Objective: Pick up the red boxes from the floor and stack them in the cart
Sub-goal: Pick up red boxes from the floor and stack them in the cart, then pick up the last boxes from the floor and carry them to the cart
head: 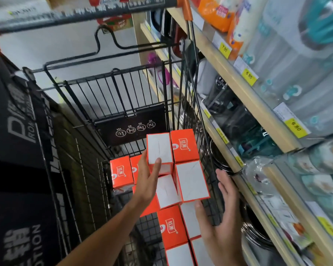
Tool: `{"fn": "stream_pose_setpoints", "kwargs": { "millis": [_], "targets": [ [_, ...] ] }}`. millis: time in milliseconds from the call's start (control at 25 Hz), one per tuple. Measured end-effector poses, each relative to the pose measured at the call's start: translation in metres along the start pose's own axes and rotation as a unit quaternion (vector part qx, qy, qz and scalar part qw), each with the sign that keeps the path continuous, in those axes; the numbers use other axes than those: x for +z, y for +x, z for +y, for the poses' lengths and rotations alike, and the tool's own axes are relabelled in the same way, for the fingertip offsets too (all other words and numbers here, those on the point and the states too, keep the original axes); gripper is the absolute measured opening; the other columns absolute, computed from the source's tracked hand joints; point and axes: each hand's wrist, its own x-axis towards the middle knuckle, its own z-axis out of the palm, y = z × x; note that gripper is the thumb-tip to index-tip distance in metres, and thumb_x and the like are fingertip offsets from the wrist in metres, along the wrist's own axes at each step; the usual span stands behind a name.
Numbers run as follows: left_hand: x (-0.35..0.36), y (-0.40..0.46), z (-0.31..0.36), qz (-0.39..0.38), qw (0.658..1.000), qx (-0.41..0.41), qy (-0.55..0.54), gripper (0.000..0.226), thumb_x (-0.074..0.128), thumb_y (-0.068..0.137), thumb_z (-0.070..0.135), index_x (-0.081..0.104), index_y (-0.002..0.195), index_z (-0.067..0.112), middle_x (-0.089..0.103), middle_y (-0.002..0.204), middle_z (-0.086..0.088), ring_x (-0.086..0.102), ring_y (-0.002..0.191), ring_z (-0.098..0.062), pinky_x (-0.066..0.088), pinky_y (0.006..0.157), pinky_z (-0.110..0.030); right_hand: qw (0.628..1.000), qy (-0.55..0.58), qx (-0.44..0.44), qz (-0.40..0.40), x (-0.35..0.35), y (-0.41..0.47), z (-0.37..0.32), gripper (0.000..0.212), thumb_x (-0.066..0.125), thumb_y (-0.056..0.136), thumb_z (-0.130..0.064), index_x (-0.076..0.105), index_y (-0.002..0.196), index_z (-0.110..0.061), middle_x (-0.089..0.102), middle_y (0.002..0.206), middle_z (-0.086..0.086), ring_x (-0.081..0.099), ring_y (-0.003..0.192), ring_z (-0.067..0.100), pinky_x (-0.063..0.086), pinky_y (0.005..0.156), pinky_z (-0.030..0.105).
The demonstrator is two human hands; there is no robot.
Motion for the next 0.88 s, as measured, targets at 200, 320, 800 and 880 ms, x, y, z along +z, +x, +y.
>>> {"fn": "stream_pose_setpoints", "kwargs": {
  "millis": [200,320,800,880],
  "targets": [
    [-0.071,-0.046,0.094,-0.026,0.975,0.071,0.209,0.082,0.037,0.086,0.077,0.032,0.155,0.032,0.028,0.162,0.012,0.020,0.148,-0.003,0.019,0.123,-0.041,0.994,-0.052,-0.027,-0.095,-0.026,0.038,-0.067,0.072,0.067,0.090,-0.035,0.035,0.154,-0.027,0.039,0.156,-0.014,0.036,0.146,0.007,0.037,0.118,0.043],
    [-0.109,-0.068,0.169,-0.070,0.935,0.154,0.310,0.080,0.037,0.087,0.079,0.038,0.152,0.033,0.035,0.159,0.010,0.023,0.150,-0.009,0.021,0.123,-0.049,0.980,-0.108,-0.078,-0.149,-0.041,0.064,-0.117,0.070,0.063,0.091,-0.047,0.037,0.153,-0.029,0.041,0.153,-0.011,0.035,0.142,0.000,0.036,0.118,0.033],
    [-0.186,-0.176,0.392,-0.048,0.750,0.394,0.529,0.065,0.039,0.096,0.066,0.036,0.152,0.033,0.038,0.158,0.006,0.027,0.148,-0.016,0.011,0.124,-0.040,0.908,-0.308,-0.234,-0.161,-0.113,0.074,-0.309,0.071,0.051,0.089,-0.068,0.048,0.148,-0.028,0.046,0.150,-0.009,0.038,0.141,0.014,0.035,0.114,0.034],
    [-0.193,-0.186,0.403,-0.058,0.740,0.418,0.523,0.064,0.040,0.096,0.067,0.039,0.150,0.033,0.040,0.157,0.006,0.029,0.147,-0.016,0.019,0.124,-0.044,0.898,-0.340,-0.236,-0.150,-0.124,0.059,-0.327,0.074,0.044,0.087,-0.074,0.047,0.147,-0.030,0.046,0.150,-0.012,0.038,0.140,0.014,0.037,0.113,0.035]
  ]
}}
